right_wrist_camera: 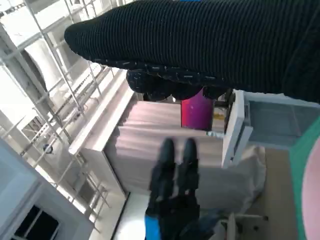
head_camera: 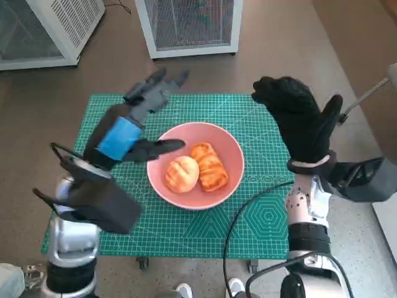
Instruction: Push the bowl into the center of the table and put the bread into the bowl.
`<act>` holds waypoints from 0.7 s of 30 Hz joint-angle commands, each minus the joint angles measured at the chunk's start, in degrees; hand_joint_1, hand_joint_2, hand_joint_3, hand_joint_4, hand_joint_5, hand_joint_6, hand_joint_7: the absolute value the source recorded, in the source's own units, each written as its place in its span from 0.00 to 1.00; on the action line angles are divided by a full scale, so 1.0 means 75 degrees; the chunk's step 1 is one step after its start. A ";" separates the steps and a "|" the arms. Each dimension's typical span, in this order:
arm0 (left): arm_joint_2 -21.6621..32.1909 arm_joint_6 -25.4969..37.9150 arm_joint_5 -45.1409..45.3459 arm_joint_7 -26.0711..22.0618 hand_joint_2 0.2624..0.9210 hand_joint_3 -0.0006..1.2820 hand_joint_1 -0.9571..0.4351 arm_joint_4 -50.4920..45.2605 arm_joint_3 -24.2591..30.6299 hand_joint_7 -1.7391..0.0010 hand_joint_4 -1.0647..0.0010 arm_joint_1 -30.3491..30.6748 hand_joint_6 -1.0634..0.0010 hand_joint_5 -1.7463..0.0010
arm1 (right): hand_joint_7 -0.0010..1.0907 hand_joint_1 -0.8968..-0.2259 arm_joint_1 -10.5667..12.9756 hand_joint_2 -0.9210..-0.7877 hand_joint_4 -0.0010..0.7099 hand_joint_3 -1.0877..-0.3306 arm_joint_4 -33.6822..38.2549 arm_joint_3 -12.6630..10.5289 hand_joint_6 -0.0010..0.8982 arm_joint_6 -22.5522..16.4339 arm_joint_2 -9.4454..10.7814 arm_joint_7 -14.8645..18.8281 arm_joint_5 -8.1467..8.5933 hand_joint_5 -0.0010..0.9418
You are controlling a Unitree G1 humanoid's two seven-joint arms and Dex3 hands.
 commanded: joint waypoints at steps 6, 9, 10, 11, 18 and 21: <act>-0.0291 -0.1353 -0.1759 0.0362 1.00 0.28 0.27 0.0984 0.0608 0.99 0.79 -0.0113 0.72 0.98 | 0.00 0.68 -0.0504 0.00 0.62 0.90 0.0382 0.0161 0.67 -0.0313 -0.0105 -0.0484 -0.0479 0.00; -0.0329 -0.1469 -0.2268 0.0300 1.00 0.29 0.26 0.1146 0.0715 0.99 0.79 -0.0196 0.72 0.98 | 0.00 0.67 -0.0631 0.00 0.59 0.90 0.0484 0.0203 0.65 -0.0430 -0.0127 -0.0524 -0.0551 0.00; -0.0335 -0.1479 -0.2402 0.0284 1.00 0.29 0.25 0.1185 0.0728 0.99 0.80 -0.0226 0.72 0.98 | 0.00 0.67 -0.0672 0.00 0.58 0.91 0.0526 0.0211 0.65 -0.0464 -0.0138 -0.0529 -0.0566 0.00; -0.0342 -0.1455 -0.2581 0.0249 1.00 0.29 0.24 0.1188 0.0751 0.99 0.80 -0.0246 0.72 0.98 | 0.00 0.67 -0.0722 0.00 0.57 0.91 0.0569 0.0223 0.64 -0.0501 -0.0147 -0.0542 -0.0589 0.00; -0.0270 -0.1086 -0.3508 0.0136 1.00 0.28 0.23 0.1046 0.0825 0.99 0.80 -0.0345 0.71 0.99 | 0.00 0.67 -0.0987 0.00 0.54 0.91 0.0790 0.0243 0.62 -0.0684 -0.0191 -0.0630 -0.0737 0.00; -0.0202 -0.0853 -0.3788 0.0124 1.00 0.28 0.23 0.0935 0.0861 0.99 0.79 -0.0400 0.70 0.99 | 0.00 0.67 -0.1088 0.00 0.54 0.91 0.0861 0.0263 0.62 -0.0735 -0.0230 -0.0674 -0.0787 0.00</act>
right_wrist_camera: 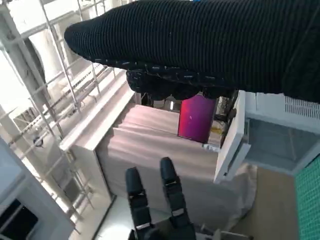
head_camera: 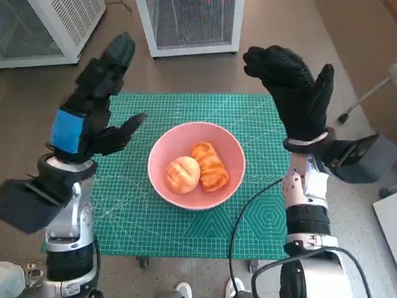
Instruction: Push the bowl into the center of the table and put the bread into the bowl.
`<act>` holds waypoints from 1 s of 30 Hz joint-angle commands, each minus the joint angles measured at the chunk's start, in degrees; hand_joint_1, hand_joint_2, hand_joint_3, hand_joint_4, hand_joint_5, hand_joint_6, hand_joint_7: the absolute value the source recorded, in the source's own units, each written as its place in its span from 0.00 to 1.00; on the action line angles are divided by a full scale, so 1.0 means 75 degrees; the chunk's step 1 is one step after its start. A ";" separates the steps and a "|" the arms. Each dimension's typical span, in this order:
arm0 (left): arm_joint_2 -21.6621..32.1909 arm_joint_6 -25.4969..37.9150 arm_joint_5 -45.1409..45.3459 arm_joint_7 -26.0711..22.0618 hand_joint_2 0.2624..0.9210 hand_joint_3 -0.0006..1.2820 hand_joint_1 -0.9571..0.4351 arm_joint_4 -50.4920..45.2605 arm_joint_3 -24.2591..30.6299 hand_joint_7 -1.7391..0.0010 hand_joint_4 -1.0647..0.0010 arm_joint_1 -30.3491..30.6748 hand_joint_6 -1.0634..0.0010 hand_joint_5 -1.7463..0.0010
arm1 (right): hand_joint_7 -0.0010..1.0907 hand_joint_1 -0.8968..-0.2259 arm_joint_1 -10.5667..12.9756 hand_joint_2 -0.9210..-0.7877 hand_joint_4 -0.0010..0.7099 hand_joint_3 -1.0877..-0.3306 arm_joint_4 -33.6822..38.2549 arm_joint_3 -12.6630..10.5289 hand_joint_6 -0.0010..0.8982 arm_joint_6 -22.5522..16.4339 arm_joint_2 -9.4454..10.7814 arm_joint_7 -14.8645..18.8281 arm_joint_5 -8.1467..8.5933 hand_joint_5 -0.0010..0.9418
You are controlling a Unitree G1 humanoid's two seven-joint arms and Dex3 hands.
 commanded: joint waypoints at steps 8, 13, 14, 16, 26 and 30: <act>0.0321 0.0380 -0.0157 0.0100 1.00 0.27 0.22 -0.0326 0.0079 0.98 0.78 -0.0249 0.70 0.99 | 0.00 0.66 -0.0236 0.00 0.53 0.93 0.0245 0.0050 0.63 -0.0039 -0.0079 -0.0070 -0.0109 0.00; 0.0400 0.0304 0.0028 0.0151 1.00 0.27 0.21 -0.0256 0.0060 0.98 0.77 -0.0272 0.70 0.98 | 0.00 0.65 -0.0321 0.00 0.53 0.93 0.0342 0.0044 0.63 -0.0052 -0.0080 -0.0066 -0.0114 0.00; 0.0400 0.0317 0.0030 0.0164 1.00 0.27 0.21 -0.0253 0.0054 0.98 0.77 -0.0270 0.70 0.98 | 0.00 0.65 -0.0341 0.00 0.53 0.93 0.0371 0.0041 0.63 -0.0053 -0.0079 -0.0063 -0.0114 0.00; 0.0396 0.0335 0.0015 0.0186 1.00 0.27 0.21 -0.0240 0.0043 0.98 0.76 -0.0272 0.70 0.98 | 0.00 0.65 -0.0375 0.00 0.53 0.94 0.0426 0.0037 0.63 -0.0050 -0.0082 -0.0060 -0.0115 0.00; 0.0337 0.0253 0.0022 0.0228 1.00 0.27 0.20 -0.0030 -0.0033 0.98 0.76 -0.0287 0.69 0.99 | 0.01 0.64 -0.0478 0.00 0.54 0.95 0.0616 0.0077 0.63 -0.0070 -0.0082 -0.0103 -0.0214 0.00; 0.0303 0.0201 -0.0111 0.0134 1.00 0.27 0.21 0.0128 -0.0045 0.98 0.75 -0.0331 0.69 0.99 | 0.01 0.64 -0.0493 0.00 0.54 0.96 0.0629 0.0093 0.64 -0.0060 -0.0088 -0.0110 -0.0251 0.00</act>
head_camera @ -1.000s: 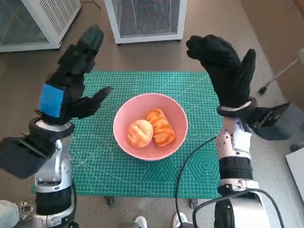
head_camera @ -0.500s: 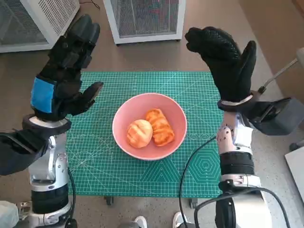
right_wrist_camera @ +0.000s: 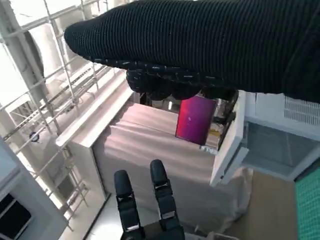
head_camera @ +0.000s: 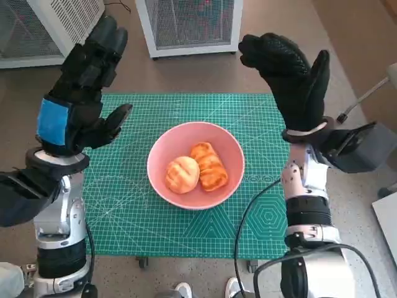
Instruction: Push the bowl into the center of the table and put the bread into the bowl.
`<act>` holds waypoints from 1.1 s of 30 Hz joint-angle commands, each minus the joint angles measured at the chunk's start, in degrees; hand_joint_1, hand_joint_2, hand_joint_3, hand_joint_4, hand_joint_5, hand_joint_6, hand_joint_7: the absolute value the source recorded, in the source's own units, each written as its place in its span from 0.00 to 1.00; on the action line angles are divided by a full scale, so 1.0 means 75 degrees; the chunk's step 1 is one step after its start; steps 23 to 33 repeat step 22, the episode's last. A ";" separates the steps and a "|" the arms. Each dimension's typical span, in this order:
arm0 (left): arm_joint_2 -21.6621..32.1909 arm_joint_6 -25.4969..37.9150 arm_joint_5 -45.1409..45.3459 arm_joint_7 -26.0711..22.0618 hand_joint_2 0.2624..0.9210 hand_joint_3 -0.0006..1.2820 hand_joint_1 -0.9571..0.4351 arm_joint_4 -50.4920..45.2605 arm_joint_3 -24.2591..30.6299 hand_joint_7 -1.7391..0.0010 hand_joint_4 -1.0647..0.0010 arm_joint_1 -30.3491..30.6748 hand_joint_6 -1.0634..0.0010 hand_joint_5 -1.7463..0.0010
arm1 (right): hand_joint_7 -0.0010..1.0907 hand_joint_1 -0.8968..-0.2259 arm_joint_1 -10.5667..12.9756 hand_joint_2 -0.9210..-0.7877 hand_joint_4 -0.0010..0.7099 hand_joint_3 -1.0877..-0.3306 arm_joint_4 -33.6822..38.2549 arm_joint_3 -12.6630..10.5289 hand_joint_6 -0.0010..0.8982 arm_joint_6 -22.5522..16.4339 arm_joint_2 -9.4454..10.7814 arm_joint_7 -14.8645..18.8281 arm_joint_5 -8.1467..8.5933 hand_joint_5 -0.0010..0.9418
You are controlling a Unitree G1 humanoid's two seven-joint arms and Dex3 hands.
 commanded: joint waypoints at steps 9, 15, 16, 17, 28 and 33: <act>-0.0003 -0.0195 0.0190 0.0033 1.00 0.27 0.21 0.0214 -0.0148 0.97 0.75 -0.0179 0.68 0.99 | 0.01 0.65 -0.0037 0.00 0.54 0.96 0.0075 0.0066 0.64 0.0011 -0.0055 -0.0011 -0.0122 0.00; -0.0036 -0.0285 0.0391 0.0089 1.00 0.27 0.21 0.0239 -0.0243 0.97 0.75 -0.0171 0.69 0.99 | 0.01 0.65 -0.0002 0.00 0.54 0.97 -0.0003 0.0093 0.64 0.0032 -0.0051 -0.0008 -0.0119 0.00; -0.0039 -0.0301 0.0411 0.0088 1.00 0.27 0.21 0.0246 -0.0258 0.97 0.74 -0.0173 0.69 0.99 | 0.01 0.65 0.0007 0.00 0.54 0.97 -0.0010 0.0095 0.64 0.0030 -0.0053 -0.0007 -0.0119 0.00; -0.0040 -0.0311 0.0423 0.0089 1.00 0.27 0.21 0.0252 -0.0267 0.97 0.74 -0.0175 0.69 0.99 | 0.01 0.65 0.0013 0.00 0.54 0.97 -0.0014 0.0097 0.64 0.0028 -0.0055 -0.0007 -0.0119 0.00; -0.0032 -0.0390 0.0486 0.0073 1.00 0.28 0.22 0.0311 -0.0339 0.97 0.74 -0.0206 0.69 0.99 | 0.01 0.64 0.0088 0.00 0.54 0.96 -0.0067 0.0102 0.64 0.0016 -0.0068 -0.0013 -0.0125 0.00; -0.0032 -0.0390 0.0486 0.0073 1.00 0.28 0.22 0.0311 -0.0339 0.97 0.74 -0.0206 0.69 0.99 | 0.01 0.64 0.0088 0.00 0.54 0.96 -0.0067 0.0102 0.64 0.0016 -0.0068 -0.0013 -0.0125 0.00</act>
